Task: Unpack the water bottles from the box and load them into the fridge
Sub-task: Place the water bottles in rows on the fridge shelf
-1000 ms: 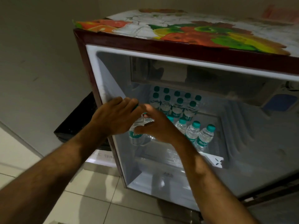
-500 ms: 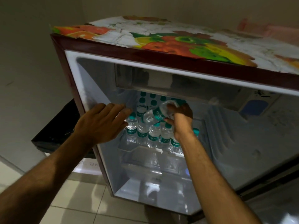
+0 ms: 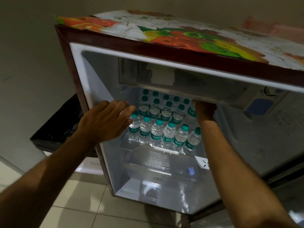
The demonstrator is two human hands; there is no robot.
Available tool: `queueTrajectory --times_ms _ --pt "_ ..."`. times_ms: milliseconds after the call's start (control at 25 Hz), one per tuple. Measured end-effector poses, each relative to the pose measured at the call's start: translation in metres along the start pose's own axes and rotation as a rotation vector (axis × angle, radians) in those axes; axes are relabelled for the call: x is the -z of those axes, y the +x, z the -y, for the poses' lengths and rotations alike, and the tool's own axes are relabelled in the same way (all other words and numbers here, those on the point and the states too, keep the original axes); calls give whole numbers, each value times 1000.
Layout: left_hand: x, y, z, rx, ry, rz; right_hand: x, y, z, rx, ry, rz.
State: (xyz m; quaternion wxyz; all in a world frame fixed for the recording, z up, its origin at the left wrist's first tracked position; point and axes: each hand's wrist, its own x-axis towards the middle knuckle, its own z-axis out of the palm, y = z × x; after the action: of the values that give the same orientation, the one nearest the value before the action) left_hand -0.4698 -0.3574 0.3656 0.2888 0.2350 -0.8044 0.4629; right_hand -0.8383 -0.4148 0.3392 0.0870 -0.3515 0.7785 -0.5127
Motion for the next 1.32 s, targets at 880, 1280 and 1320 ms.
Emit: queueTrajectory --times_ms 880,1280,1320 --pt "-3 -5 -3 44 -25 3 -26 42 -50 -57 -346 417" --pt "10 2 -3 77 -166 205 -6 -127 33 219 30 324" --pt "13 0 -5 94 -198 193 -3 -149 27 253 81 363"
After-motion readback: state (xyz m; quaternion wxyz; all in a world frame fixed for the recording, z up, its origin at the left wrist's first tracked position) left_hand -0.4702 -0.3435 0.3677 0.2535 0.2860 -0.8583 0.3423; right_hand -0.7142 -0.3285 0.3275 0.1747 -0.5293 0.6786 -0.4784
